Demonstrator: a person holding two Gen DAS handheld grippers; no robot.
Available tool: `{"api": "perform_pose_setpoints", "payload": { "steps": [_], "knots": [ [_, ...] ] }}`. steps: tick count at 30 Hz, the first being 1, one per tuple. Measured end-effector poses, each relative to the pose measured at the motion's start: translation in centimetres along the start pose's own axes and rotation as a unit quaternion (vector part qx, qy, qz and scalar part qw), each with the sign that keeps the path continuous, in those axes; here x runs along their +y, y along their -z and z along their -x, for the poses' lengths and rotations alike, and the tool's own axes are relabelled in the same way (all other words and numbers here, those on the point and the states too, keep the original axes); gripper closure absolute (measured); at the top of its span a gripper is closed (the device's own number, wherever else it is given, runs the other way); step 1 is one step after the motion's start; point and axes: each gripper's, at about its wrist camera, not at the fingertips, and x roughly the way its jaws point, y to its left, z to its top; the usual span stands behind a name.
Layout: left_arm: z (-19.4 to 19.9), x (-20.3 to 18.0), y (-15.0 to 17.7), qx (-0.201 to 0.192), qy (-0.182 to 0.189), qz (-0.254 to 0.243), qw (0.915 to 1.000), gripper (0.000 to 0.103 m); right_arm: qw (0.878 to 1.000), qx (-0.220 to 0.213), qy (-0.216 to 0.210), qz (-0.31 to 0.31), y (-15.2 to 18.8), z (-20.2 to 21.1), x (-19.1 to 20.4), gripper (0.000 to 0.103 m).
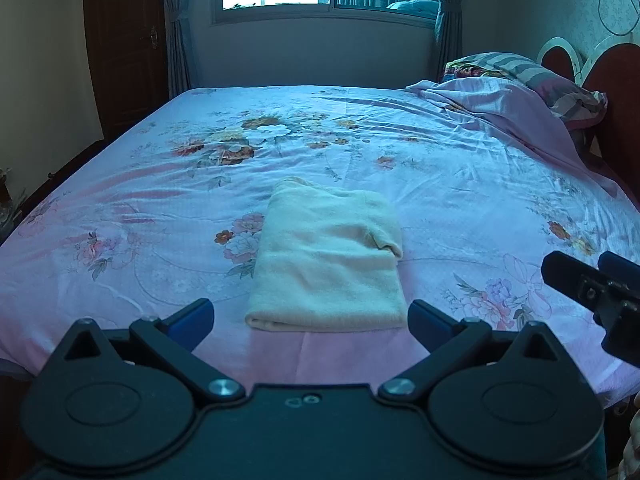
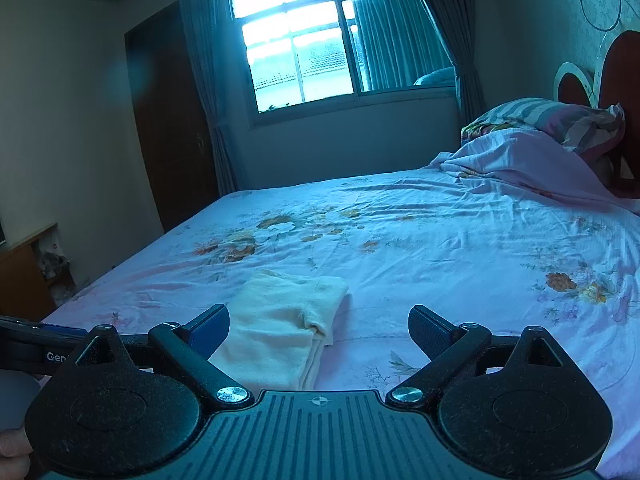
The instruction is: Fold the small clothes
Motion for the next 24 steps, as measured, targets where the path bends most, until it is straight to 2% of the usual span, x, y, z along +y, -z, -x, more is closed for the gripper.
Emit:
{"api": "perform_pose_setpoints", "payload": {
  "steps": [24],
  "knots": [
    [-0.56,-0.07,0.04,0.008,-0.005,0.000,1.0000,0.002,1.000,0.008,-0.001,-0.001,0.58,-0.66,-0.18,0.008]
  ]
}}
